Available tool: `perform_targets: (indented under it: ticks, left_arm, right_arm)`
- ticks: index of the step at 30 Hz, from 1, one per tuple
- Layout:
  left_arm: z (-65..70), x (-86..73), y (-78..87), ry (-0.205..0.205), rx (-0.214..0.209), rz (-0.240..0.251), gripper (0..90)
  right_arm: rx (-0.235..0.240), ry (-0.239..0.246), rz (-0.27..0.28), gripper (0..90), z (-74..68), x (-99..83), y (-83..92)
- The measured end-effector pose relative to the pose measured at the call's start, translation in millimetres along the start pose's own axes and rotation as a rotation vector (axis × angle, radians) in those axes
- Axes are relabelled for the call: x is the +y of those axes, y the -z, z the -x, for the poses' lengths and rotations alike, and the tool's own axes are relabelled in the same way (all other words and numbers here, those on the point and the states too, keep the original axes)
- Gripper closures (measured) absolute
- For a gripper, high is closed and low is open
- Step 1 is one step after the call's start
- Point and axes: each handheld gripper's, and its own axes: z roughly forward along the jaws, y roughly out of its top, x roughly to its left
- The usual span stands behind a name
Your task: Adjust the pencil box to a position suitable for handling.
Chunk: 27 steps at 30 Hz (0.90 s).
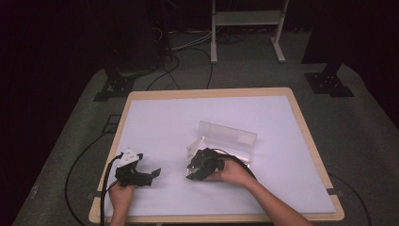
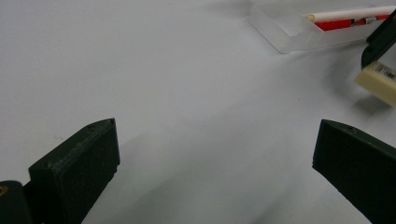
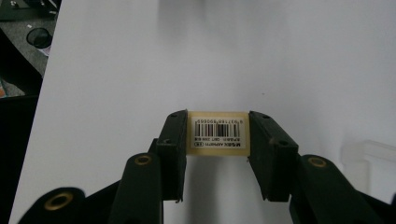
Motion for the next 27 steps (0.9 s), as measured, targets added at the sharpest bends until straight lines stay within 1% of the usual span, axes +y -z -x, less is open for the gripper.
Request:
perform_targets:
  ticks: [3,9,12,14,18,27]
  left_arm:
    - [0.0,0.1,-0.1,0.000,-0.001,0.001,0.1]
    - [0.1,0.1,-0.3,0.000,0.000,0.001,0.1]
    - [0.0,0.1,-0.4,-0.003,0.000,0.000,0.1]
    - [0.0,0.1,-0.5,-0.003,0.001,-0.001,0.1]
    - [0.3,0.1,-0.7,0.001,0.000,0.000,0.1]
    - [0.0,0.1,-0.8,-0.006,0.001,-0.002,0.1]
  right_arm:
    - [-0.020,-0.003,0.009,58.3,3.1,0.4,7.5]
    - [-0.037,-0.027,0.023,58.3,11.0,-0.6,21.0]
    - [-0.053,-0.034,0.033,58.3,15.0,-1.1,26.9]
    - [-0.055,-0.045,0.037,58.3,18.3,-2.0,30.7]
    - [-0.074,-0.066,0.042,58.3,25.0,-3.6,37.4]
    - [-0.098,-0.091,0.042,58.2,35.1,-6.8,43.1]
